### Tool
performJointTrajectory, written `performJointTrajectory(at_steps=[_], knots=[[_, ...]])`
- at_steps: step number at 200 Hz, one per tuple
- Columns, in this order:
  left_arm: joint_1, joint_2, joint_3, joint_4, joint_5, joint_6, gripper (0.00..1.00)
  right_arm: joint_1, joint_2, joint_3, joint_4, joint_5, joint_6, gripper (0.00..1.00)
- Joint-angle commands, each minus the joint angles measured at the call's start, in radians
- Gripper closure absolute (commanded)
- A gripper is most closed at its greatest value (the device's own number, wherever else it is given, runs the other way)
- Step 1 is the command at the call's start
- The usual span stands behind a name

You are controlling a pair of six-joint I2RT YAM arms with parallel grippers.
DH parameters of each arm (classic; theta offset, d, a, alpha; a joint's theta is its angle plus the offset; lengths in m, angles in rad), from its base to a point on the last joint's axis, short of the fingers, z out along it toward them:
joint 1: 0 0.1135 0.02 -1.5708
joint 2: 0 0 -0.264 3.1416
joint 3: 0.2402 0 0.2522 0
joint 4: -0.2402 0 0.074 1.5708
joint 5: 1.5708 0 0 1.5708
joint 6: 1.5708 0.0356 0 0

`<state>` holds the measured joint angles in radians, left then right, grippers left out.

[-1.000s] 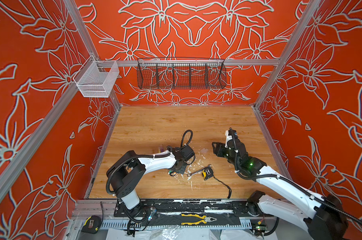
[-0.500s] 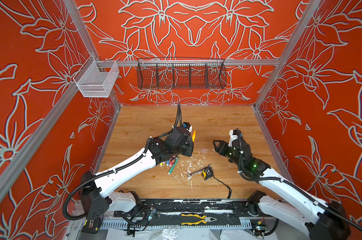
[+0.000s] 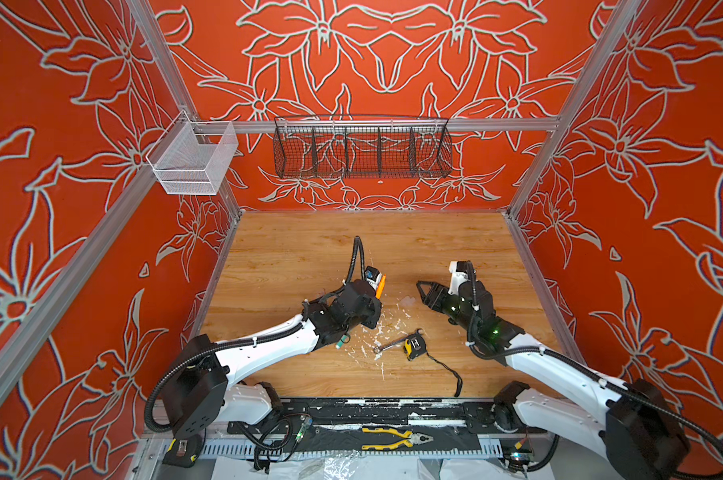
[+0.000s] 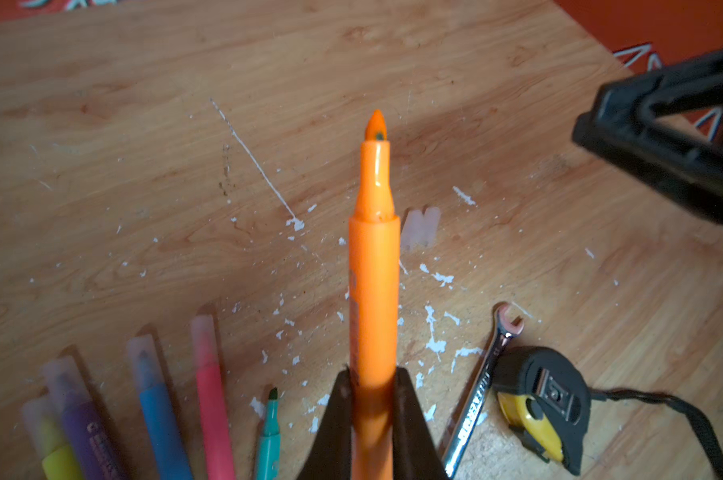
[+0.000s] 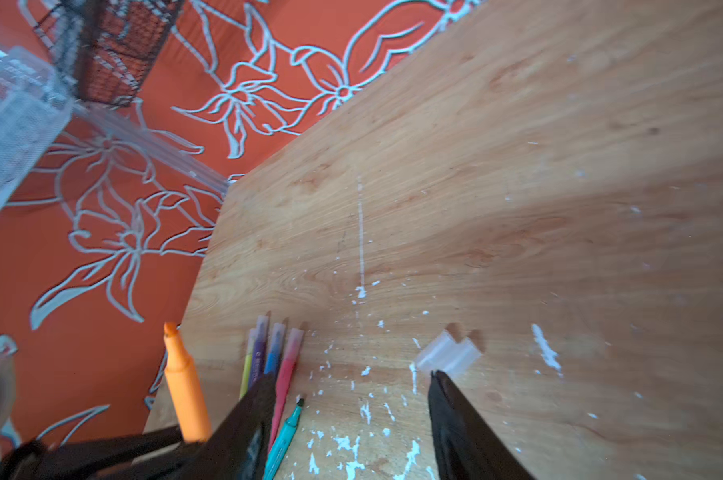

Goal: Insert the pens into the pen caps
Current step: 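Hold the orange marker upright with the left gripper while the right gripper approaches its tip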

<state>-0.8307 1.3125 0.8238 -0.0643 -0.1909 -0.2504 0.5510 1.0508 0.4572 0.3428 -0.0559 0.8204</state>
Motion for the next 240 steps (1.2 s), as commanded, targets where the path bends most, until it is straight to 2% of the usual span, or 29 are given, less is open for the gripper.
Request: performJointTrajectory(at_steps=[1,35,87,129,193,240], knots=[[-0.001,-0.039,0.004,0.108,0.042,0.027,1.00,-0.003,0.043,-0.018,0.209,-0.147,0.011,0.39],[-0.001,-0.007,0.035,0.078,0.085,0.004,1.00,-0.003,0.142,0.015,0.300,-0.277,0.048,0.46],[-0.001,0.030,0.067,0.037,0.046,-0.006,1.00,-0.003,0.128,-0.010,0.341,-0.288,0.056,0.45],[-0.002,0.060,0.085,0.043,0.152,0.002,1.00,-0.002,0.130,0.005,0.378,-0.343,0.050,0.44],[-0.008,0.083,0.101,0.052,0.254,0.026,1.00,-0.002,0.229,0.056,0.404,-0.419,0.072,0.44],[-0.021,0.102,0.117,0.041,0.259,0.040,1.00,-0.002,0.252,0.069,0.396,-0.423,0.074,0.64]])
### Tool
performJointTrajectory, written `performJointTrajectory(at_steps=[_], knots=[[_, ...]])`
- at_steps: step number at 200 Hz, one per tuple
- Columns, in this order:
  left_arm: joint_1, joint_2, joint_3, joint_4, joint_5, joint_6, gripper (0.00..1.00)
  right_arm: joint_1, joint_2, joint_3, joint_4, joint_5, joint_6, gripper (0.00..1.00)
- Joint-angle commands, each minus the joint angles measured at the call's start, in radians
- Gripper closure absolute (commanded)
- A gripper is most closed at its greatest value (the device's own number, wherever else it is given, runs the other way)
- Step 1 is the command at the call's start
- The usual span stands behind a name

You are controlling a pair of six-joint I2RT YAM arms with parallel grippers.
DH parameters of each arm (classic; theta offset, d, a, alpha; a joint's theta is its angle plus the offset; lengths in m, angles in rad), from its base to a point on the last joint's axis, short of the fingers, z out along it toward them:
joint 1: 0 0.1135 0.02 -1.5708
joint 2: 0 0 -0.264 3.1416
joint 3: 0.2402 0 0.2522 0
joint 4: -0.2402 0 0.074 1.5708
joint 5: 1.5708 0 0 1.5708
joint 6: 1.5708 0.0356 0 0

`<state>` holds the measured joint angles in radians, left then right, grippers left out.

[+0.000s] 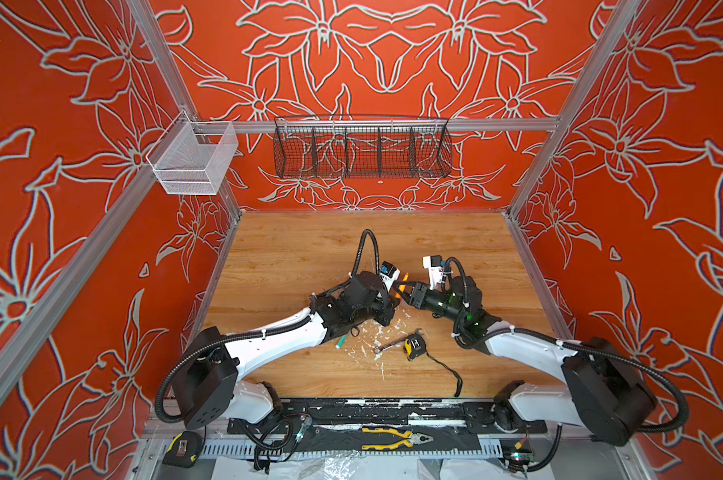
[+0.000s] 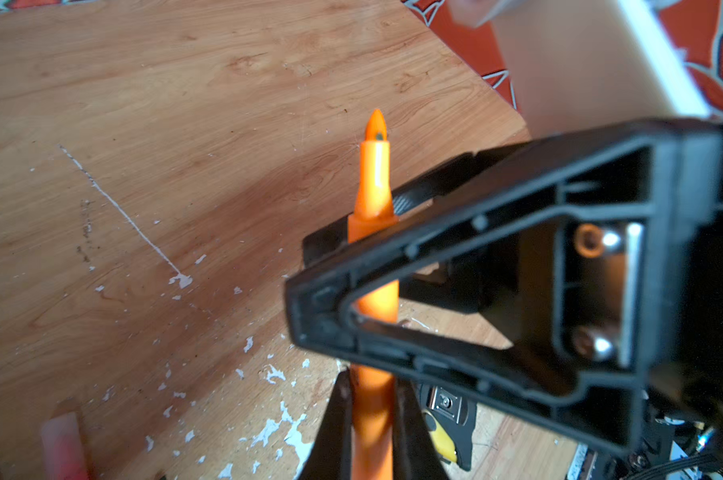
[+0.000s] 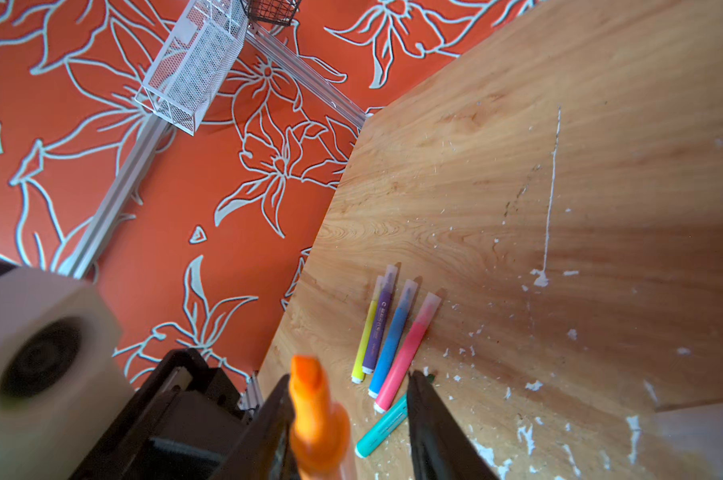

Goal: Insert the pens into the pen caps
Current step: 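Hold the orange marker upright with the left gripper while the right gripper approaches its tip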

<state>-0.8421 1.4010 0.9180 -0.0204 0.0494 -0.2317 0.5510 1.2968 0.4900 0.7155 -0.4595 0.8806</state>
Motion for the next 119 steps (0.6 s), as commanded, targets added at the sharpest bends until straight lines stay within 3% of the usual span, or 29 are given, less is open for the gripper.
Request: performJointTrajectory(at_steps=[1,69,119], knots=[[-0.009,0.013,0.023,-0.003,0.018,0.021,1.00,-0.002,0.007,0.036,0.024,-0.019,0.014,0.65],[-0.015,0.007,0.020,-0.006,0.006,0.025,1.00,-0.002,-0.008,0.035,-0.003,-0.001,0.002,0.82],[-0.020,0.012,0.027,-0.013,0.007,0.026,1.00,-0.003,-0.047,0.023,-0.039,0.036,-0.007,0.72]])
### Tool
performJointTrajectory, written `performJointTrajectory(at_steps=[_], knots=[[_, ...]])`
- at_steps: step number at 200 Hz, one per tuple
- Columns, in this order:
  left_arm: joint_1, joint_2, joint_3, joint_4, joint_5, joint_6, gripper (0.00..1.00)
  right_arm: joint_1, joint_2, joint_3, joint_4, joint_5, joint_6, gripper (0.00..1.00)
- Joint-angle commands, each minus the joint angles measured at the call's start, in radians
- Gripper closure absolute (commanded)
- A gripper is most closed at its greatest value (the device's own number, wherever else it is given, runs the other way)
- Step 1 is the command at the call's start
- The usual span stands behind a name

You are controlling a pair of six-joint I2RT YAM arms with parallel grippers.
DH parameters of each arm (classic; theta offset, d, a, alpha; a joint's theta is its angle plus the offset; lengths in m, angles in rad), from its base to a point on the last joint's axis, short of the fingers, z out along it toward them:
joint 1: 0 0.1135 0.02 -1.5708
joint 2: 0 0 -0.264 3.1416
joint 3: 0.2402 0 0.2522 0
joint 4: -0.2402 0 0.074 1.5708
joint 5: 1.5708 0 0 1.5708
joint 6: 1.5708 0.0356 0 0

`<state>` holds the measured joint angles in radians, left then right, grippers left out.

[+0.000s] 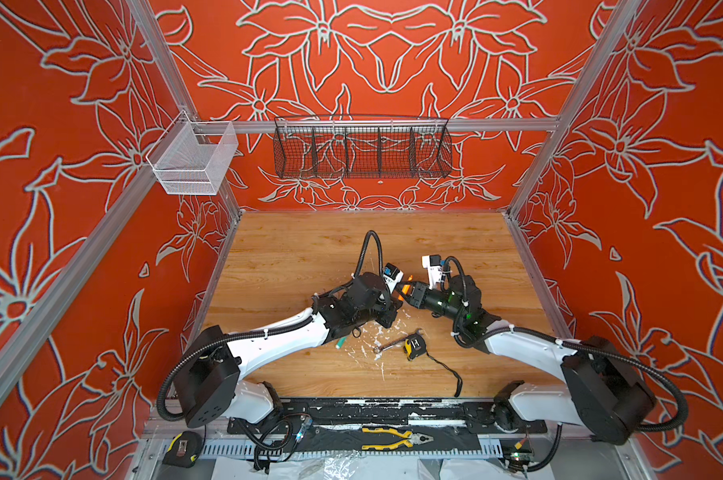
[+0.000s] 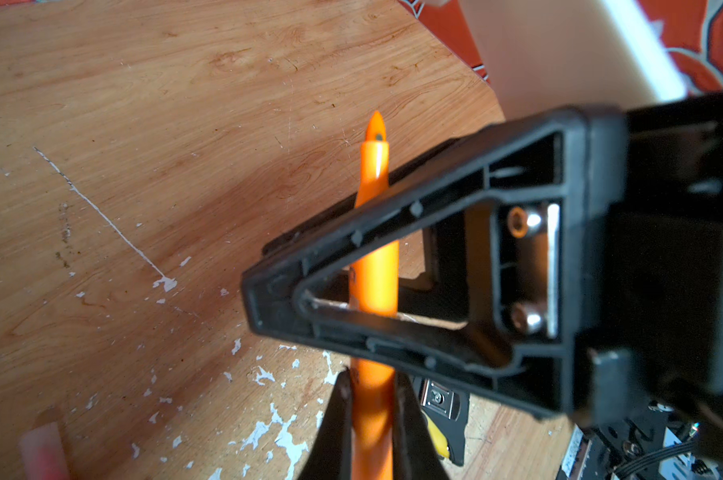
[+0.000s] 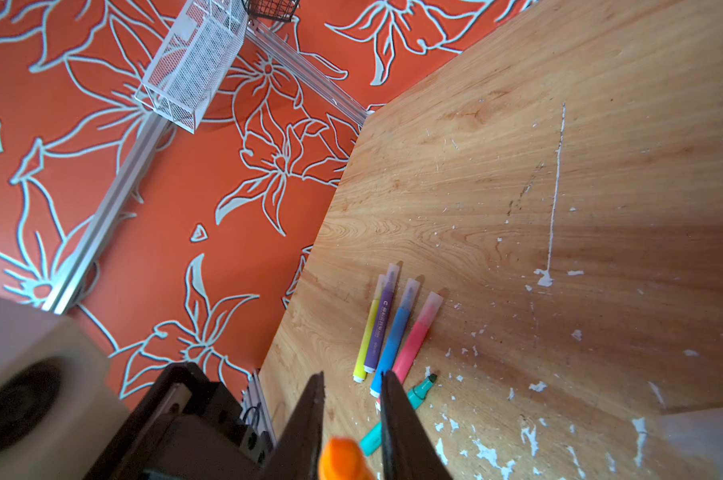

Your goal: Insert the pens into the pen caps

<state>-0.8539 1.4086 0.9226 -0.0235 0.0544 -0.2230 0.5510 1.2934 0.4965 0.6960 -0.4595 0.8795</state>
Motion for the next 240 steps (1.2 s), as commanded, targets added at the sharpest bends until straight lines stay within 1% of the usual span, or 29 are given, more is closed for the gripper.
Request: performJointTrajectory(at_steps=[1,32,50,67,93,121,151,179,198,240], knots=[[-0.008,0.005,0.022,-0.010,0.002,0.017,1.00,-0.003,-0.047,0.015,-0.020,0.038,-0.005,0.72],[-0.011,0.007,0.022,-0.008,-0.010,0.022,1.00,-0.003,-0.100,0.003,-0.066,0.085,-0.028,0.71],[-0.011,0.012,0.026,-0.013,-0.011,0.024,1.00,-0.003,-0.109,-0.001,-0.064,0.086,-0.025,0.72],[-0.012,0.008,0.026,-0.015,-0.011,0.024,1.00,-0.003,-0.096,0.011,-0.064,0.069,-0.025,0.78],[-0.014,0.002,0.022,-0.008,-0.002,0.021,1.00,-0.003,-0.063,0.011,-0.038,0.052,-0.005,0.80],[-0.014,0.002,0.016,-0.003,-0.013,0.025,1.00,-0.003,-0.042,0.013,-0.031,0.048,0.004,0.87],[-0.014,0.007,0.019,-0.008,-0.017,0.028,0.80,0.000,-0.036,0.011,-0.001,0.021,0.026,0.92],[-0.014,0.009,0.019,-0.006,-0.014,0.024,0.68,0.011,-0.046,0.001,0.021,0.021,0.039,0.94],[-0.014,0.008,0.012,0.002,-0.026,0.028,0.65,0.012,-0.042,-0.008,0.041,0.024,0.046,0.95],[-0.014,0.010,0.006,0.014,-0.026,0.028,0.65,0.012,0.026,-0.028,0.172,-0.019,0.124,0.97]])
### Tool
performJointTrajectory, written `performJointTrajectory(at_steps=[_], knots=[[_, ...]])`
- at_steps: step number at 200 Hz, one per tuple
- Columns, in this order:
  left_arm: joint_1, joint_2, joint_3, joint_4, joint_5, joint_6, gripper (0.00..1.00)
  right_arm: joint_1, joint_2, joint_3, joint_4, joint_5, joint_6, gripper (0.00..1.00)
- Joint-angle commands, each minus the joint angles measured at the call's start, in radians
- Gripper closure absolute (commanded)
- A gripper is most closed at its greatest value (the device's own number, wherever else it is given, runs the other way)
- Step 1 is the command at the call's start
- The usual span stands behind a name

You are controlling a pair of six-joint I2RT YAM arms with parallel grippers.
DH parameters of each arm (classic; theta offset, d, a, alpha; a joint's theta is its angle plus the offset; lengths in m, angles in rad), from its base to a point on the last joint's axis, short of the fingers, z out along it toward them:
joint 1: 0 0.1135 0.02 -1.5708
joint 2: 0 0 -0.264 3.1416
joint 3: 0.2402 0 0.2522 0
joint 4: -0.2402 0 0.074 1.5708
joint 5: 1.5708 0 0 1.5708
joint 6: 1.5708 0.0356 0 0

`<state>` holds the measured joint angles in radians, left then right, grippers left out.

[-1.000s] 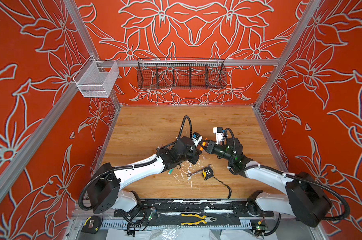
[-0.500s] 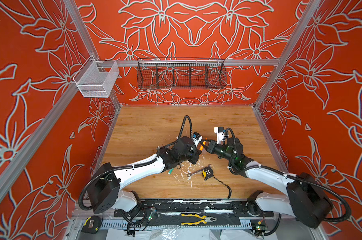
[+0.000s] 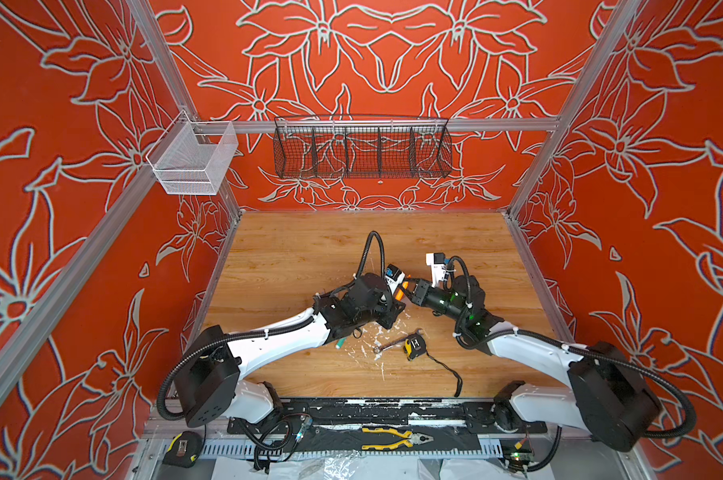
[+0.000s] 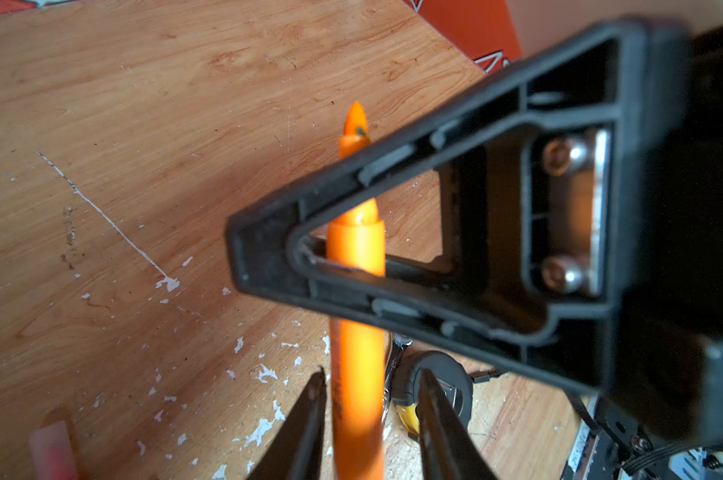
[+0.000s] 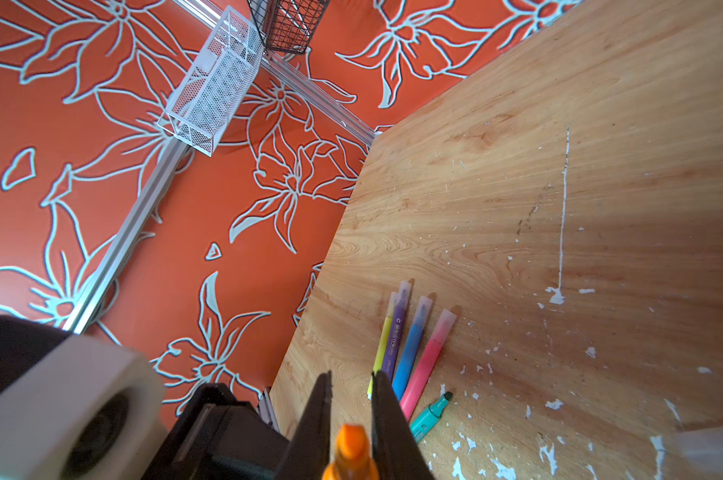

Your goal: Insert the pens into the pen caps

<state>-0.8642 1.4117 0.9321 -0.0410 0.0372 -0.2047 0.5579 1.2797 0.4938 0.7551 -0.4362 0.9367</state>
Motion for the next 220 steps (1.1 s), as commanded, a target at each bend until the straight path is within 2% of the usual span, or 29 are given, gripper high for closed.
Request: performJointTrajectory(at_steps=[1,16,51,71,98,113,120,143,159,185,220], knots=[[-0.004,0.006,-0.004,0.033,-0.009,0.010,0.65,0.006,0.041,-0.025,0.115,-0.043,0.068,0.97],[-0.004,0.008,-0.009,0.046,-0.011,0.009,0.68,0.005,0.066,-0.030,0.156,-0.053,0.093,0.97],[-0.004,0.029,0.002,0.039,-0.032,0.002,1.00,0.005,0.087,-0.034,0.179,-0.052,0.099,0.98],[-0.004,0.038,0.022,0.010,-0.048,-0.002,1.00,0.005,0.079,-0.034,0.175,-0.052,0.096,0.96],[-0.002,0.018,0.006,0.019,-0.073,-0.015,1.00,0.005,0.035,-0.023,0.087,-0.024,0.063,0.63],[0.002,0.000,-0.005,0.017,-0.112,-0.026,1.00,0.005,-0.028,0.014,-0.105,0.052,-0.005,0.53],[0.008,-0.009,-0.015,0.016,-0.140,-0.037,1.00,0.005,-0.063,0.042,-0.273,0.100,-0.044,0.50],[0.063,-0.035,-0.039,-0.002,-0.206,-0.104,1.00,0.007,-0.146,0.126,-0.685,0.378,-0.092,0.42],[0.111,-0.058,-0.061,-0.027,-0.267,-0.164,1.00,0.005,-0.143,0.176,-0.833,0.499,-0.092,0.45],[0.172,-0.100,-0.104,-0.051,-0.322,-0.240,1.00,0.005,-0.050,0.258,-0.929,0.516,-0.107,0.56],[0.179,-0.160,-0.144,-0.008,-0.301,-0.224,1.00,0.005,0.161,0.413,-1.107,0.553,-0.129,0.67]])
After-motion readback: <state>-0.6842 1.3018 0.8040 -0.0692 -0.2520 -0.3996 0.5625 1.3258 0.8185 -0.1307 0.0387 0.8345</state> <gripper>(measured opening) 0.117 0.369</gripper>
